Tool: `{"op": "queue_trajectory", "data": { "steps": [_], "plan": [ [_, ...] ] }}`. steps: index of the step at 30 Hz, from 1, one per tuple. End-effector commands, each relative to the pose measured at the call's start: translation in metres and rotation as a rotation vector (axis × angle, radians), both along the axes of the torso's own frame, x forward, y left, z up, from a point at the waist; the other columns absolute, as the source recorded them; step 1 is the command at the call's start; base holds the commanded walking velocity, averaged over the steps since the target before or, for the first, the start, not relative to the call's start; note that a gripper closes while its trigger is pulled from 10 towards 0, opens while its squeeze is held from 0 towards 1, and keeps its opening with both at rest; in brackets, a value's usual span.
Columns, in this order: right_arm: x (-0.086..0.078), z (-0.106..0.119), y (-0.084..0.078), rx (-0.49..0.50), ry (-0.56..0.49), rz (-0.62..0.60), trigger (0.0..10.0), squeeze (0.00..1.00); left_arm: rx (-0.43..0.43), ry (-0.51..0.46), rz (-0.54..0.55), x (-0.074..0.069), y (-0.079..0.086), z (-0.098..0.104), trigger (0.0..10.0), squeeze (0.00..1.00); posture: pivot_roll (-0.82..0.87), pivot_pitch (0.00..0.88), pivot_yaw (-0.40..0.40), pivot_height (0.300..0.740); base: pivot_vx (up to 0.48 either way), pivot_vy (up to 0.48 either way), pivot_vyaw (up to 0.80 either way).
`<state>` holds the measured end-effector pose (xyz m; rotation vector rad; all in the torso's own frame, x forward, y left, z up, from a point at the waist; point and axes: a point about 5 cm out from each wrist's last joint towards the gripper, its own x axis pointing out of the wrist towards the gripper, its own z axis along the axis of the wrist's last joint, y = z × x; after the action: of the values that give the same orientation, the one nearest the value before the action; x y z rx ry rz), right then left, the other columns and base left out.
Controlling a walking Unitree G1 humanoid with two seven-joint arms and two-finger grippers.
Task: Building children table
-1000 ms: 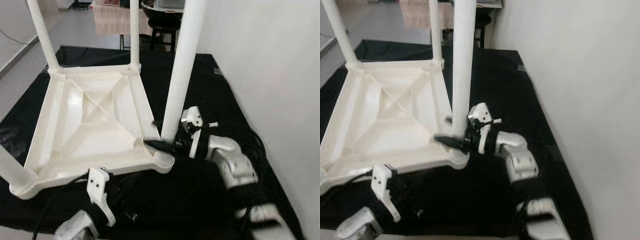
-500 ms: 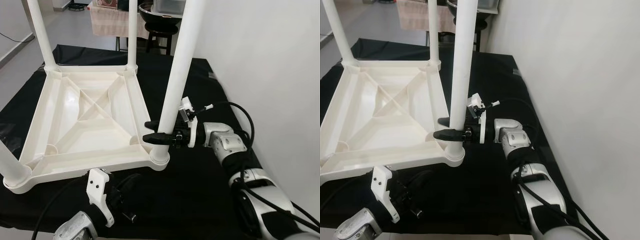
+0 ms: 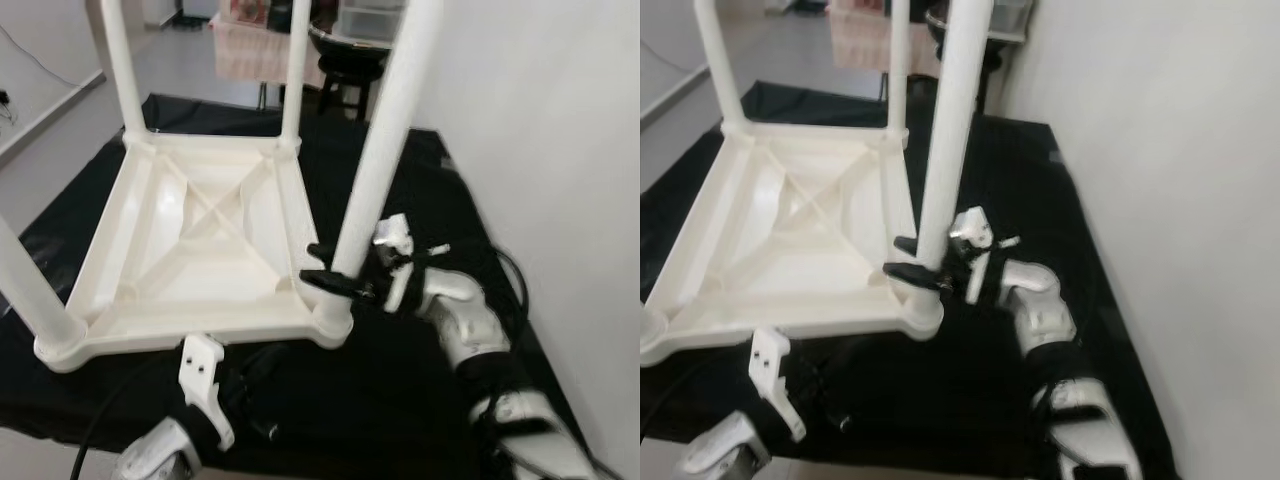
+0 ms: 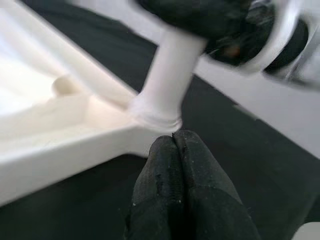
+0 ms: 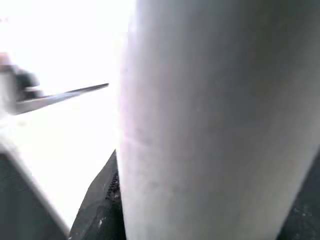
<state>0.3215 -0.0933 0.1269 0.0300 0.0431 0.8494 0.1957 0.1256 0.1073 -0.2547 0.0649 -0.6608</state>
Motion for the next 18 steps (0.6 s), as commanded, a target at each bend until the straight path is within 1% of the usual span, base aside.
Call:
{"op": "queue_trajectory", "data": {
  "steps": [1, 2, 4, 6, 8, 10, 11, 12, 13, 14, 15, 16, 17, 18],
  "plan": [
    [-0.024, -0.050, -0.008, -0.322, 0.149, -0.149, 0.0, 0.00, -0.010, 0.008, 0.000, -0.001, 0.001, -0.001, 10.0, 0.00, 0.04, 0.044, -0.121, 0.740, 0.000, 0.000, 0.00],
    [-0.025, -0.049, -0.005, -0.361, 0.127, -0.190, 0.0, 0.00, -0.013, 0.009, -0.005, 0.000, 0.001, 0.000, 10.0, 0.00, 0.01, 0.034, -0.081, 0.740, 0.000, 0.000, 0.00],
    [-0.024, -0.048, -0.004, -0.377, 0.113, -0.177, 0.0, 0.00, -0.015, 0.010, -0.009, 0.002, 0.001, 0.000, 10.0, 0.00, 0.02, 0.037, -0.084, 0.740, 0.000, 0.000, 0.00],
    [-0.017, -0.048, -0.007, -0.349, 0.138, -0.169, 0.0, 0.00, -0.013, 0.014, -0.019, 0.003, 0.000, -0.001, 10.0, 0.00, 0.03, 0.039, -0.089, 0.740, 0.000, 0.000, 0.00],
    [-0.017, -0.048, -0.007, -0.349, 0.138, -0.169, 0.0, 0.00, -0.013, 0.014, -0.019, 0.003, 0.000, -0.001, 10.0, 0.00, 0.03, 0.039, -0.089, 0.740, 0.000, 0.000, 0.00],
    [-0.018, -0.046, -0.003, -0.337, 0.122, -0.114, 0.0, 0.00, -0.014, 0.011, -0.012, 0.002, 0.000, 0.000, 10.0, 0.00, 0.04, 0.039, -0.092, 0.740, 0.000, 0.000, 0.00],
    [-0.016, -0.042, -0.003, -0.301, 0.113, -0.112, 4.4, 0.00, -0.014, 0.009, -0.008, 0.002, 0.000, 0.000, 10.0, 0.00, 0.04, 0.038, -0.091, 0.740, 0.000, 0.000, 0.00],
    [-0.017, -0.038, -0.001, -0.253, 0.125, -0.086, 10.0, 0.00, -0.014, 0.007, -0.006, 0.002, 0.000, 0.000, 10.0, 0.00, 0.04, 0.038, -0.091, 0.740, 0.000, 0.000, 0.00],
    [-0.016, -0.035, 0.000, -0.206, 0.146, -0.041, 10.0, 1.00, -0.013, 0.006, -0.005, 0.002, 0.000, 0.000, 10.0, 0.00, 0.04, 0.037, -0.091, 0.740, 0.000, 0.000, 0.00],
    [-0.015, -0.029, 0.002, -0.165, 0.149, 0.023, 10.0, 1.00, -0.012, 0.006, -0.006, 0.003, -0.001, 0.000, 10.0, 0.00, 0.04, 0.035, -0.091, 0.740, 0.000, 0.000, 0.00],
    [-0.015, -0.029, 0.002, -0.165, 0.149, 0.023, 10.0, 1.00, -0.012, 0.006, -0.006, 0.003, -0.001, 0.000, 10.0, 0.00, 0.04, 0.035, -0.091, 0.740, 0.000, 0.000, 0.00],
    [-0.016, -0.023, 0.005, -0.149, 0.149, 0.065, 10.0, 1.00, -0.013, 0.006, -0.007, 0.003, -0.001, 0.000, 10.0, 0.00, 0.04, 0.034, -0.090, 0.740, 0.000, 0.000, 0.00],
    [-0.018, -0.017, 0.008, -0.138, 0.132, 0.122, 10.0, 1.00, -0.013, 0.007, -0.009, 0.003, -0.001, 0.000, 10.0, 0.00, 0.04, 0.034, -0.089, 0.740, 0.000, 0.000, 0.00],
    [-0.016, -0.004, 0.009, -0.119, 0.072, 0.214, 10.0, 1.00, -0.014, 0.009, -0.010, 0.003, -0.001, 0.000, 10.0, 0.00, 0.05, 0.031, -0.089, 0.740, 0.000, 0.000, 0.00]
  ]
}}
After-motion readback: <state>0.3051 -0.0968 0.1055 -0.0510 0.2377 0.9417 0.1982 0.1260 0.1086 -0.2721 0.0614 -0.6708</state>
